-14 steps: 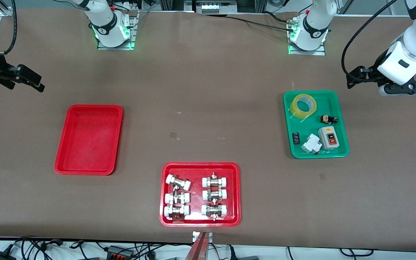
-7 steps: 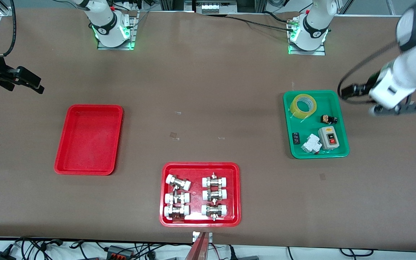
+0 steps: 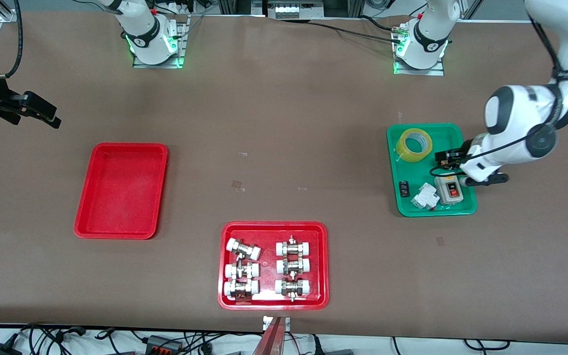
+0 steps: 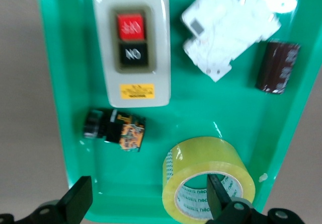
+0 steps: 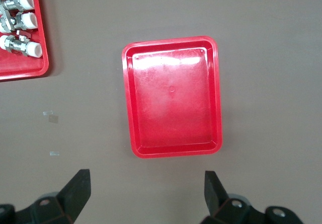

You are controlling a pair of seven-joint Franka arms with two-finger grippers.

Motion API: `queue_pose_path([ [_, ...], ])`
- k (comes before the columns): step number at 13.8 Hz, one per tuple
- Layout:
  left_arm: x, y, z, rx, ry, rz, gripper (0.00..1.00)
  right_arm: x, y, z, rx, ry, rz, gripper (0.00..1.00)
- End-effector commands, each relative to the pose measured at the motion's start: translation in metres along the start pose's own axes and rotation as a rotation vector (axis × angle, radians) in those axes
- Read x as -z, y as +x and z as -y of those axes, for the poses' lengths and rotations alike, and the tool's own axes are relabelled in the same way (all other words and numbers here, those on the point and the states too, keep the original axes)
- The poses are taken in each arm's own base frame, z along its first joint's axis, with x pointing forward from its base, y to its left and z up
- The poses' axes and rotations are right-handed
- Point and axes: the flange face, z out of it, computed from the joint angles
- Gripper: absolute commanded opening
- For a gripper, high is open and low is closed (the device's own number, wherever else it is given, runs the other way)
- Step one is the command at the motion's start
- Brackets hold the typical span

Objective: Left arm passes tape to right arm into tray
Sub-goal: 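Move the left gripper down over the yellow tape roll in the green tray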

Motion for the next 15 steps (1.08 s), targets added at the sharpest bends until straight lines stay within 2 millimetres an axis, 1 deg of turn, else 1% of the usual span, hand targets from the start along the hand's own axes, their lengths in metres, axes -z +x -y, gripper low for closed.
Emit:
queue_pose_path([
  [1,-0.013,-0.013,0.000,-0.019,0.012,0.021,1.00,0.005,0.001,0.001,0.000,0.016,0.006,1.00],
  [3,-0.036,-0.022,0.000,-0.021,0.013,0.032,1.00,0.005,0.001,0.001,0.000,0.015,0.006,1.00],
  [8,-0.051,-0.030,0.000,-0.023,0.015,0.052,1.00,0.004,0.001,0.000,-0.002,0.015,0.008,1.00],
  [10,-0.055,-0.030,0.000,-0.024,0.013,0.055,1.00,0.004,0.001,0.001,0.000,0.015,0.008,1.00],
  [12,-0.063,-0.031,0.001,-0.023,0.010,0.048,0.87,0.004,0.001,0.001,0.000,0.015,0.006,1.00],
  [15,-0.065,-0.032,0.000,-0.024,0.011,0.049,0.75,0.003,0.001,0.001,0.000,0.015,0.008,1.00],
])
